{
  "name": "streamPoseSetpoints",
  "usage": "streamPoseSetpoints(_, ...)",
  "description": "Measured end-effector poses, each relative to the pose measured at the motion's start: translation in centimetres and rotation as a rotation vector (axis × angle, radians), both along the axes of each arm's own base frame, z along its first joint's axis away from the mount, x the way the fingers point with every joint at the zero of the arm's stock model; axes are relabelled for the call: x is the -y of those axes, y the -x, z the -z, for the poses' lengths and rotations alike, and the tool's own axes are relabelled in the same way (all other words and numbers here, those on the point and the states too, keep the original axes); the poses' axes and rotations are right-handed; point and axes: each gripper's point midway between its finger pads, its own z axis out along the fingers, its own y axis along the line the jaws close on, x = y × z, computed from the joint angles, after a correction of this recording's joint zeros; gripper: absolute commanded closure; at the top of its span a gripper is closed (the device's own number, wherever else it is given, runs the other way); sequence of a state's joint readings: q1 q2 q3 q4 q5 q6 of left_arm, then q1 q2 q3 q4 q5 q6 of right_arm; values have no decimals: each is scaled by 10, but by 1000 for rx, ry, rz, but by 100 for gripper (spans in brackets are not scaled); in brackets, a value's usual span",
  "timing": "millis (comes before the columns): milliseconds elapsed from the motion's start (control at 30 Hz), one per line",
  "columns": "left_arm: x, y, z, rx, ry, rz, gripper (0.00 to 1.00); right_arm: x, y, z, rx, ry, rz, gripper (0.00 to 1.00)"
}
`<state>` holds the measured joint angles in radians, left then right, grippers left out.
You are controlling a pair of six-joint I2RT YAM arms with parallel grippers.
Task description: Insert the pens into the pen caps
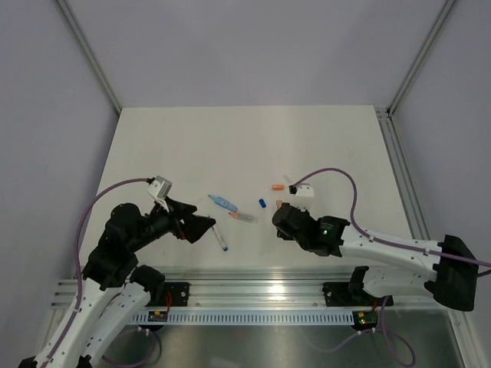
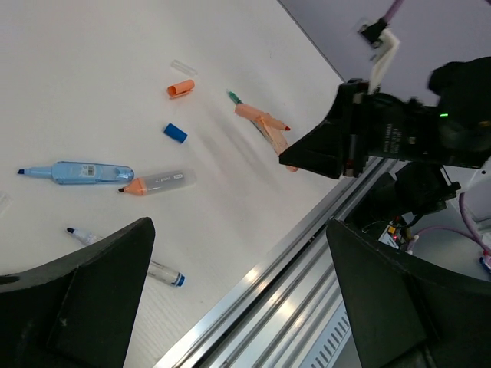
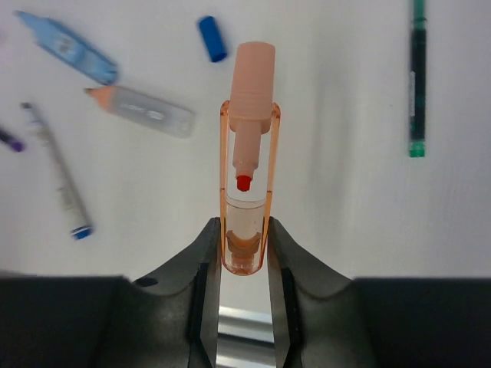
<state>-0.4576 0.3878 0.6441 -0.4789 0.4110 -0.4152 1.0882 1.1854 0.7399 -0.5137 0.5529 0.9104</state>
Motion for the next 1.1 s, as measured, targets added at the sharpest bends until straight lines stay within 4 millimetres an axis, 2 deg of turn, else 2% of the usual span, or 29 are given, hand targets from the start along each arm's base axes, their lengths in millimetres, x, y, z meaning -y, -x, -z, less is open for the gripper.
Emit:
streamPoseSetpoints(133,11,-7,2,-73,52,9,16,-18,9,-60,86,-151,-97,87)
streamPoseSetpoints(333,33,-12,22,-190,131,58,23,-24,33,-103,105,-300,-236,90)
streamPoseSetpoints(400,40,-9,23,-188,148,84,25,-25,41,-125,113,-352,-280,90)
streamPoseSetpoints(600,71,16,-1,-80,201,223,26,-37,60,-200,120,-479,-401,91)
streamPoseSetpoints(667,82,28,-8,-31,206,267,26,-39,66,-216,110,-503,-431,92)
streamPoseSetpoints(733,92,40,-13,15,202,303,26,-42,72,-228,91,-518,-459,92)
streamPoseSetpoints(833,104,48,-14,76,184,326,26,-44,82,-235,47,-525,-491,92)
streamPoseSetpoints(967,115,48,-10,147,133,299,25,-42,92,-233,-18,-521,-507,92)
streamPoseSetpoints(1100,117,39,-11,211,105,244,26,-39,101,-227,-78,-517,-513,92)
